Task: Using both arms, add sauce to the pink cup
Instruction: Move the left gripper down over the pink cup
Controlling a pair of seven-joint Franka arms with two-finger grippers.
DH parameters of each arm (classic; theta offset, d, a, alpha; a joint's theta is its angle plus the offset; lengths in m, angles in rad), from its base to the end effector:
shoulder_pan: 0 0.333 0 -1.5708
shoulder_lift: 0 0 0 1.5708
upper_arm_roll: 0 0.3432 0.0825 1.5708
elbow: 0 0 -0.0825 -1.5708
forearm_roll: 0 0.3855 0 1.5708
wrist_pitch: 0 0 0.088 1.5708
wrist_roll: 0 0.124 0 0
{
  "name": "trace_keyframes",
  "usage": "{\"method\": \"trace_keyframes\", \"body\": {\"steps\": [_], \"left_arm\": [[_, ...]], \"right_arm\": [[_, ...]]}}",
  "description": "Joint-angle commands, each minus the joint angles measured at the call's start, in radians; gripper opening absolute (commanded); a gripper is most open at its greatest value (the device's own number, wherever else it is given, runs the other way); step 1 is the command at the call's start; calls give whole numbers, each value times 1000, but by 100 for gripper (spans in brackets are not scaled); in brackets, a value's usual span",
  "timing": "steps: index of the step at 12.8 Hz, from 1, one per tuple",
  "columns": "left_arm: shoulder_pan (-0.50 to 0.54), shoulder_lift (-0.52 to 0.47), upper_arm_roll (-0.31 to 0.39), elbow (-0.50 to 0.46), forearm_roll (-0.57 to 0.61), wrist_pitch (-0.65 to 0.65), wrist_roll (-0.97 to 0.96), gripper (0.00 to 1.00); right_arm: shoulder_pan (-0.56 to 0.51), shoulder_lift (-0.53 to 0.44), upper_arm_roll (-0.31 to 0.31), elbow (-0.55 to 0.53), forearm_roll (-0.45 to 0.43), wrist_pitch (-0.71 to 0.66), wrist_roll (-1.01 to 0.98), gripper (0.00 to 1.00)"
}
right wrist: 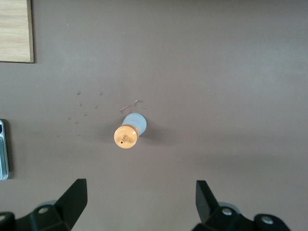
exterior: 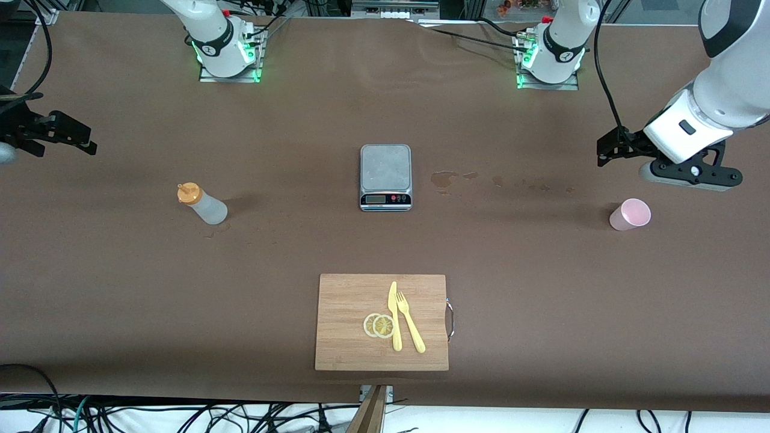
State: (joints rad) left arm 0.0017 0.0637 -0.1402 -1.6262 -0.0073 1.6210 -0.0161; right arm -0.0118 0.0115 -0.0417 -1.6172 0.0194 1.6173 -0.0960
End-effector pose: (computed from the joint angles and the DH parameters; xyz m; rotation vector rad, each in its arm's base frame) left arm 0.5705 -0.0781 0.5770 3.1231 -0.1904 -0.1085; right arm 0.5620 -0.0276 0.6103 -3.1212 -0.0648 0.0155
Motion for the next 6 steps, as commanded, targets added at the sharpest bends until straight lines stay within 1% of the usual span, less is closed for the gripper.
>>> {"method": "trace_keyframes", "body": {"steps": [1,6], "left_arm": [[3,18,5,38,-17,-21,2,100],[3,22,2,45,-7,-21,-1,100]], "right_arm": [[-5,1,2,5,-3,-7,4,100],[-5,1,2,7,-3,-5,4,100]]}}
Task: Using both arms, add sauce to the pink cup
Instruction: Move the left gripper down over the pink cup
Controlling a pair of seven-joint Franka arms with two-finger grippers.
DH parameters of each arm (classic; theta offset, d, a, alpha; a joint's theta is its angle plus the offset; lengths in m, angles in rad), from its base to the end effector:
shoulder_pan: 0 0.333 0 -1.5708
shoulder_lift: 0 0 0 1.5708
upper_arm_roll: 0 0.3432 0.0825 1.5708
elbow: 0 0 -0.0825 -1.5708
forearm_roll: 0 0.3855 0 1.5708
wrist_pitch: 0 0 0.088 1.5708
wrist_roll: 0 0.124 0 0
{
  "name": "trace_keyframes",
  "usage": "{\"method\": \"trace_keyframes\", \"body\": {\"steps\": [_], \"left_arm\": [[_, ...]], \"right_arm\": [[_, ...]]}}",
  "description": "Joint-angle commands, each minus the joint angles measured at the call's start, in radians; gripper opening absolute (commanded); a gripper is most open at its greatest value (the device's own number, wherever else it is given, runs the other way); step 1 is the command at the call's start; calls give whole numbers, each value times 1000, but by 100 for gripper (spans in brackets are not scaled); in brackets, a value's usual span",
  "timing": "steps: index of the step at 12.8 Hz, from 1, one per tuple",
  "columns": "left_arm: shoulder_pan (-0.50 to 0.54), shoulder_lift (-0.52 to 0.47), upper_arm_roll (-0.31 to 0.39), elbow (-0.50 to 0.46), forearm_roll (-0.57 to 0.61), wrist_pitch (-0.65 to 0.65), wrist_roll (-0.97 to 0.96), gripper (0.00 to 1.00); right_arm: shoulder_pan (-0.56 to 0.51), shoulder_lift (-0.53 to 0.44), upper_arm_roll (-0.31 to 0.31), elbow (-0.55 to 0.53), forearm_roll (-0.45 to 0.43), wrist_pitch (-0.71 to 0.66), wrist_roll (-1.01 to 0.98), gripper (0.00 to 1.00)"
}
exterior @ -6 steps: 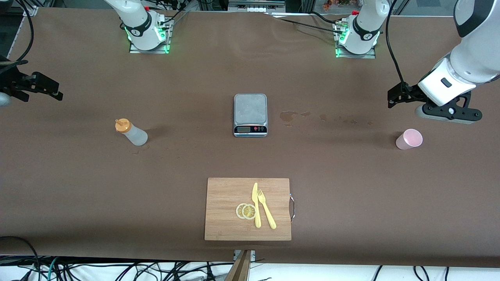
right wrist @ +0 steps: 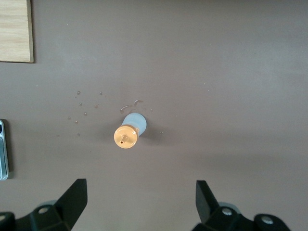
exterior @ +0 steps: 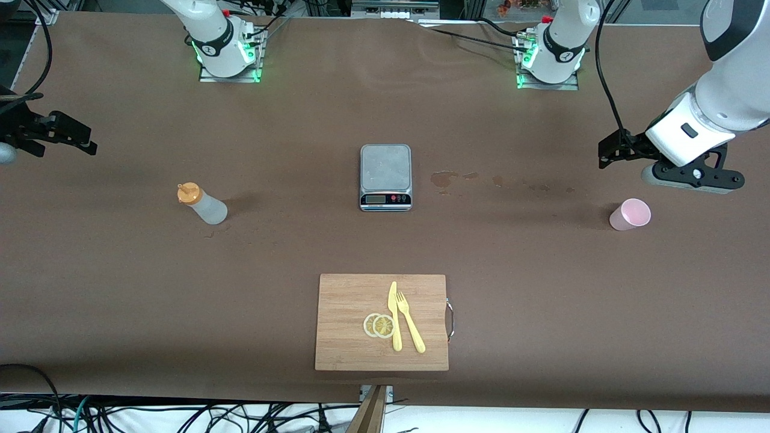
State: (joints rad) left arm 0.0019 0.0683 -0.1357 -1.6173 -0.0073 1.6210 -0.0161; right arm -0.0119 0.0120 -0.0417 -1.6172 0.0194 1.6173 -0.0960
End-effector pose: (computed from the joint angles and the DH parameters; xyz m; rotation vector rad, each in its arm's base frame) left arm 0.5728 -0.0755 0.5785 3.1229 -0.1830 -0.1018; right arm 0.5621 -0.0277 0.6100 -3.1212 -0.0646 0.0163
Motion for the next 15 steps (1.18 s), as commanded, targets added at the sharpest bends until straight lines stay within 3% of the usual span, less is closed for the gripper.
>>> {"method": "trace_keyframes", "body": {"steps": [1,15], "left_arm": [[3,16,-4,33,-5,-23,-1,100],[-3,16,-7,25,-5,-42,10,100]], "right_arm": [[-5,0,0,7,-3,-5,4,100],[-4,0,-9,7,1,7,5,100]]}}
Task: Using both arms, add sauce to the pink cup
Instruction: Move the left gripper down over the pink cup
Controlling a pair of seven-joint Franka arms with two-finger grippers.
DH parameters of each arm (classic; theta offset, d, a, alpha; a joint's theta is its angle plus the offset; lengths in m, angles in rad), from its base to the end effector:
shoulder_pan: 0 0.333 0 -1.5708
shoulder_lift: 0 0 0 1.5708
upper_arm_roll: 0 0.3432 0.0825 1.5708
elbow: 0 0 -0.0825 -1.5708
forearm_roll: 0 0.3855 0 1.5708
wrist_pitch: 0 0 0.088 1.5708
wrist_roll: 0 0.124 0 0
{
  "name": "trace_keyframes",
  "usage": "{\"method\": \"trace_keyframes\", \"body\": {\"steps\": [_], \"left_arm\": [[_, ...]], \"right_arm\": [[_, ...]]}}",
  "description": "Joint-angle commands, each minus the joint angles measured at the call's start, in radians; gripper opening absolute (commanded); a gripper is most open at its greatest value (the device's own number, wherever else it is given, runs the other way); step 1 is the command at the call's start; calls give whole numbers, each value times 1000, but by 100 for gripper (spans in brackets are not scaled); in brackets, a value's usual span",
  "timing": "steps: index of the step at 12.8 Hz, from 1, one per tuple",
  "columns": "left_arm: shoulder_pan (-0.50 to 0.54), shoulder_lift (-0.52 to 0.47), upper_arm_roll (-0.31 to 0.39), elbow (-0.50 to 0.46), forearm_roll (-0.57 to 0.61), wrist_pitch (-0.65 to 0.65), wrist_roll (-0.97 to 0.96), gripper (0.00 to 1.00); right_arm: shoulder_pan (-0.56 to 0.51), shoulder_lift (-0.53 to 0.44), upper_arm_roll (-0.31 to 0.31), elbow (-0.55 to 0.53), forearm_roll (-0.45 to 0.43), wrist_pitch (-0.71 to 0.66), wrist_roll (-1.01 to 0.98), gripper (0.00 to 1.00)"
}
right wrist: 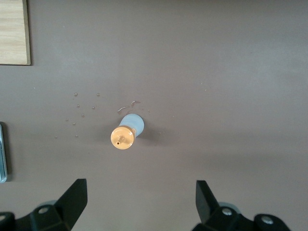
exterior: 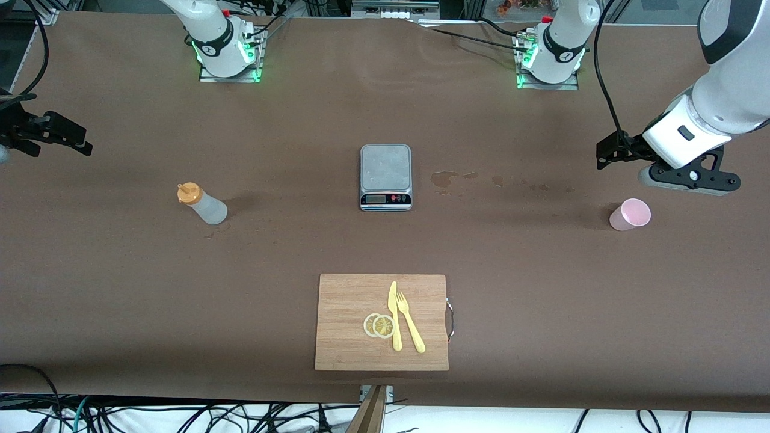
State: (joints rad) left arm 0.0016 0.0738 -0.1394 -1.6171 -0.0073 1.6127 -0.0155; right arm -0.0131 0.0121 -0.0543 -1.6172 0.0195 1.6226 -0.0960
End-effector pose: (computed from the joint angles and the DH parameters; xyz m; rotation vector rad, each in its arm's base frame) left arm 0.5728 -0.0776 0.5748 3.1218 -0.1903 -0.1230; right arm 0.5624 -0.0354 0.6104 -3.1220 -0.0430 0.0080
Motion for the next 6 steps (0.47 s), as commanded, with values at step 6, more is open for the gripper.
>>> {"method": "trace_keyframes", "body": {"steps": [6], "left_arm": [[0,12,-5,23,41,-62,11,100]], "right_arm": [[-1,0,5,5,2,9,6,100]]}}
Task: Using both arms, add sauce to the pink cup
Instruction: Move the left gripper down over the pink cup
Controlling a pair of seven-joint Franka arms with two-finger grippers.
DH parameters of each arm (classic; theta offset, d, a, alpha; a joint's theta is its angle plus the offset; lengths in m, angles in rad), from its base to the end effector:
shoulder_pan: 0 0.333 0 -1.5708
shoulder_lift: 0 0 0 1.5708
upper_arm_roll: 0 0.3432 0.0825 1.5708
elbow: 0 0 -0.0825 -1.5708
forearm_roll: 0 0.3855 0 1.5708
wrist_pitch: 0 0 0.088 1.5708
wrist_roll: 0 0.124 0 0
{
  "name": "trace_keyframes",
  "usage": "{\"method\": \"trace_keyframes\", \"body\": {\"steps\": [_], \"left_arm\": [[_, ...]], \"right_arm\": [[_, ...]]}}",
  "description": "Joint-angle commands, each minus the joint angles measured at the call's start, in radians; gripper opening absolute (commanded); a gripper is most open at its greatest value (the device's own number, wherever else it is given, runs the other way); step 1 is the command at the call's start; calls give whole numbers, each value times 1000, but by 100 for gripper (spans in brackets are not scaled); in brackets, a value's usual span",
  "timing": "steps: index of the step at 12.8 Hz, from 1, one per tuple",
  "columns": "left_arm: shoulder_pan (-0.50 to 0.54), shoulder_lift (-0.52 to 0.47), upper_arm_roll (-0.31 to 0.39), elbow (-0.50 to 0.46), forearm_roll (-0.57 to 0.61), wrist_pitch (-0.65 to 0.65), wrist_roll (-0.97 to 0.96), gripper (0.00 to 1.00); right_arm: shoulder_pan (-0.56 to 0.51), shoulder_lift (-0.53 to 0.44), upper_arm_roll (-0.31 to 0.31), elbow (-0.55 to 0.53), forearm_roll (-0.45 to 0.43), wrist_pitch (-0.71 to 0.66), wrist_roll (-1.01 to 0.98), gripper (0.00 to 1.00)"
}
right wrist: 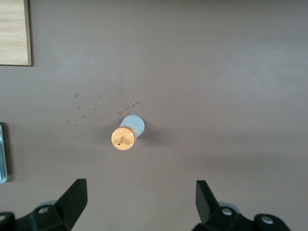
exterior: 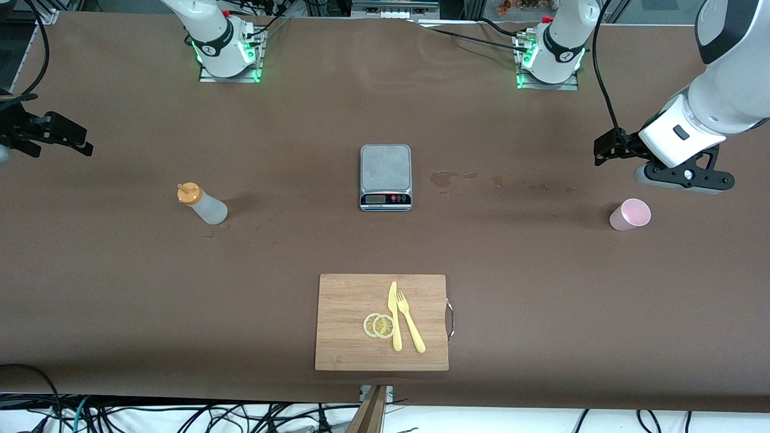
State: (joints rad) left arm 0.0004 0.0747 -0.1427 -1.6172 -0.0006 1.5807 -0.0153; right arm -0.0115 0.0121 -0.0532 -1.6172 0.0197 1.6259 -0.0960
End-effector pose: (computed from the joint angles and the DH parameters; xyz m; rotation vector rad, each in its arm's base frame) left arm 0.5686 -0.0787 0.5718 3.1279 -0.1991 -0.1741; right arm 0.5629 -0.0339 0.6107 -3.1220 -0.0471 0.0029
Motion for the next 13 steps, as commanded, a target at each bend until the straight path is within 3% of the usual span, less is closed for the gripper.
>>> {"method": "trace_keyframes", "body": {"steps": [1,5,13], "left_arm": [[-2,8,-5,25,39,-42,11,100],[6,22,2,29,40,-45,59,100],[176,181,6,23,62,24,498,100]], "right_arm": [[-2,0,4,5,3,8,6,100],[-2,0,4,5,3,6,6,100],[-5,0,3,5,2,8,6,100]]}}
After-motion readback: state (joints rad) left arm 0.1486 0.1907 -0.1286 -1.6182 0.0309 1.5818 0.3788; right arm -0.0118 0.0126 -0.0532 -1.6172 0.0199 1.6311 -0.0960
